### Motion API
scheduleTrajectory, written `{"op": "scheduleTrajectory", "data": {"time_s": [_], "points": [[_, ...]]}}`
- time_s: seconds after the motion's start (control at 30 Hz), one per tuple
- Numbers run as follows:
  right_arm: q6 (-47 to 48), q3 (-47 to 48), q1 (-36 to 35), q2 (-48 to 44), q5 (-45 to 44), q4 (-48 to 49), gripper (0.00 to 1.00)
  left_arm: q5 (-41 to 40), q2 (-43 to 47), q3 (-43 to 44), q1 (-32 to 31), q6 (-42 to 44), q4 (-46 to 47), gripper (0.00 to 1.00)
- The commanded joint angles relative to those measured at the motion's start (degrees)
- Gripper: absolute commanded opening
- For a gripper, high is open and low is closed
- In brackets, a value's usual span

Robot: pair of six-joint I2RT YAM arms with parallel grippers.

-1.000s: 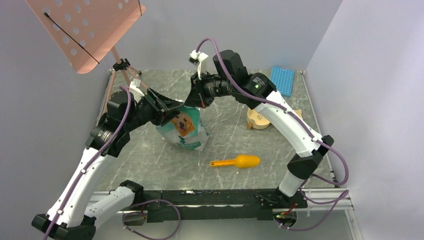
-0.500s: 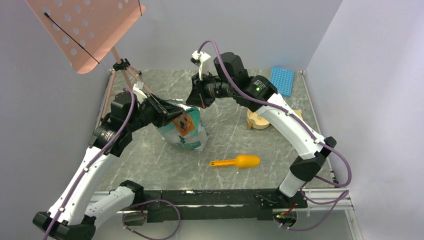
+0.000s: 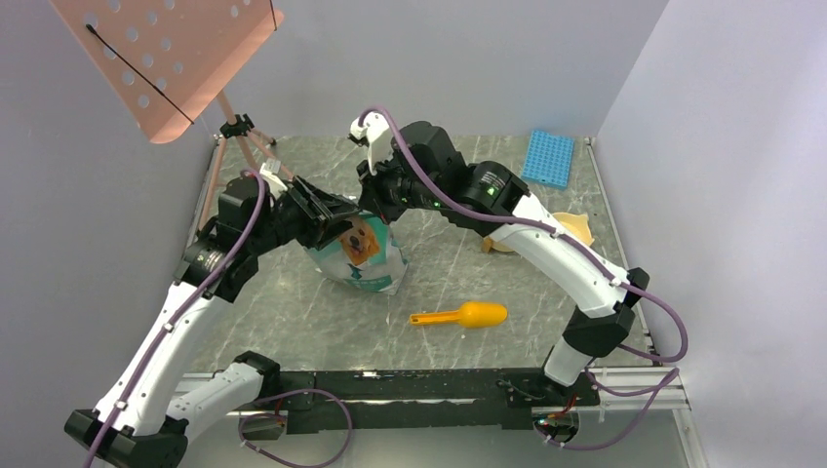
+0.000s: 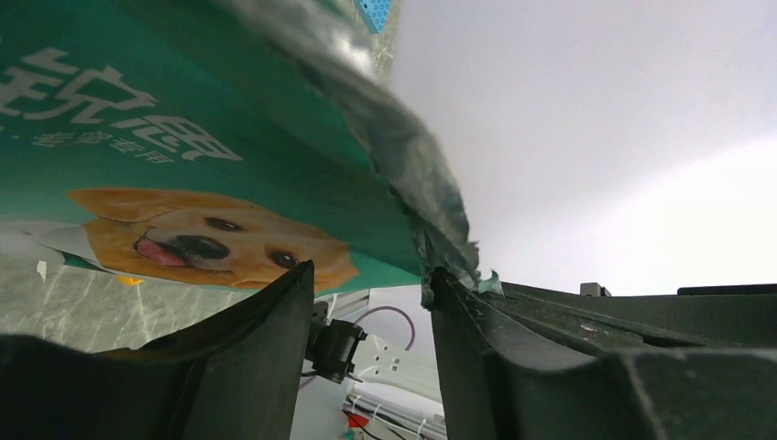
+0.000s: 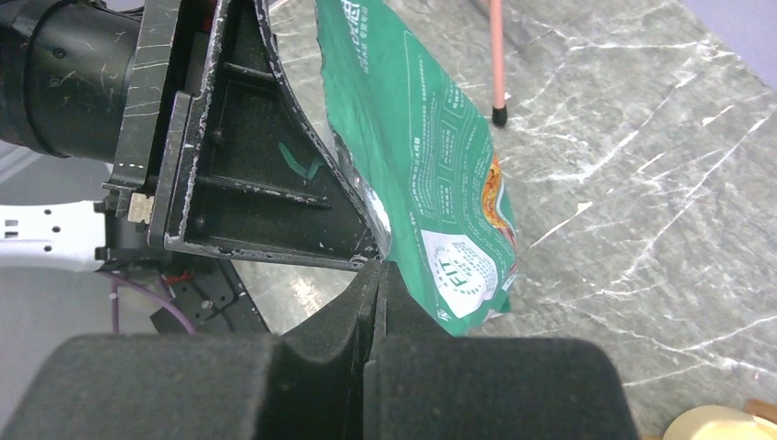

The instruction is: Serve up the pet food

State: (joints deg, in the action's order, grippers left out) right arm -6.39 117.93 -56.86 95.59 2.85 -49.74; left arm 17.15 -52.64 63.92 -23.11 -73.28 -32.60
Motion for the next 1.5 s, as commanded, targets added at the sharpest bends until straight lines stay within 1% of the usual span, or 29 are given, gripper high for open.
{"op": "scheduleTrajectory", "data": {"time_s": [0.0, 0.07, 0.2, 0.23, 0.37, 0.43, 0.5, 0.57, 0.67, 0.77, 0.87, 0.9, 0.93, 1.0, 1.07, 1.1, 1.13, 1.23, 1.37, 1.4, 1.47], "points": [[0.0, 1.9, -0.6, -0.2, -3.1, 0.3, 0.0, -1.9, -1.6, 4.1, 0.7, -1.7, -1.9, 0.55], [-1.1, 1.7, -0.7, -0.2, -1.3, 0.9, 0.0, -1.9, -2.1, 4.7, 1.3, -1.6, -1.5, 0.55], [-1.9, 1.5, -1.1, -0.5, -1.0, 1.5, 0.0, -3.5, -3.5, 6.3, 1.9, -1.7, -5.8, 0.5], [-1.8, 1.5, -1.2, -0.5, -1.5, 1.5, 0.0, -3.8, -3.7, 6.4, 2.1, -1.7, -6.6, 0.46], [-0.9, 0.9, -1.3, -0.1, -5.1, 0.9, 0.0, -4.8, -4.3, 7.8, 2.5, -1.0, -8.6, 0.22], [-0.5, 1.2, -1.4, 0.8, -6.1, 0.6, 0.01, -4.4, -4.5, 9.5, 2.7, 0.5, -9.6, 0.17], [0.0, 2.4, -1.5, 1.8, -6.8, -0.1, 0.14, -3.6, -4.5, 10.6, 2.6, 1.3, -11.7, 0.13], [0.7, 3.5, -1.9, 2.9, -8.1, -1.0, 0.23, -1.9, -4.0, 9.9, 2.7, 1.0, -12.2, 0.08], [2.2, 4.1, -2.6, 3.9, -9.2, -1.7, 0.31, 0.5, -2.0, 7.4, 2.7, -0.6, -10.2, 0.05], [3.2, 4.9, -3.5, 5.3, -12.3, -2.0, 0.35, 1.1, -1.3, 7.1, 2.7, -1.0, -10.3, 0.0], [3.9, 7.1, -4.4, 7.2, -16.6, -2.6, 0.35, 0.0, -2.0, 9.9, 2.8, 1.0, -14.5, 0.0], [4.2, 8.1, -4.6, 7.8, -17.4, -2.8, 0.32, -0.8, -2.4, 11.1, 2.7, 1.7, -16.5, 0.0], [4.4, 9.1, -5.0, 8.4, -18.2, -3.1, 0.25, -1.8, -2.8, 12.1, 2.7, 2.1, -18.7, 0.0], [4.9, 10.9, -6.3, 9.0, -19.9, -3.3, 0.0, -4.4, -3.4, 13.7, 2.8, 2.0, -23.3, 0.0], [5.8, 11.0, -8.1, 8.4, -20.5, -2.2, 0.0, -5.5, -3.6, 13.8, 3.7, 1.6, -24.8, 0.0], [5.9, 10.6, -8.9, 7.8, -20.1, -1.3, 0.0, -5.2, -3.5, 13.4, 4.3, 1.2, -23.8, 0.03], [7.7, 9.9, -9.9, 7.1, -19.8, -0.5, 0.0, -4.9, -3.5, 12.9, 4.8, 0.7, -22.8, 0.07], [8.0, 9.3, -12.5, 6.6, -19.8, 1.1, 0.0, -5.2, -3.6, 12.6, 6.0, -0.6, -21.3, 0.27], [6.5, 7.3, -13.3, 4.8, -18.5, 3.8, 0.0, -7.5, -3.8, 13.2, 7.5, -0.7, -23.1, 0.46], [6.5, 6.4, -13.3, 4.2, -18.3, 4.6, 0.0, -8.3, -3.5, 13.1, 7.9, -0.5, -23.6, 0.49], [6.5, 5.8, -13.3, 3.6, -18.9, 5.5, 0.0, -9.2, -2.5, 12.3, 8.8, -0.2, -23.8, 0.49]]}}
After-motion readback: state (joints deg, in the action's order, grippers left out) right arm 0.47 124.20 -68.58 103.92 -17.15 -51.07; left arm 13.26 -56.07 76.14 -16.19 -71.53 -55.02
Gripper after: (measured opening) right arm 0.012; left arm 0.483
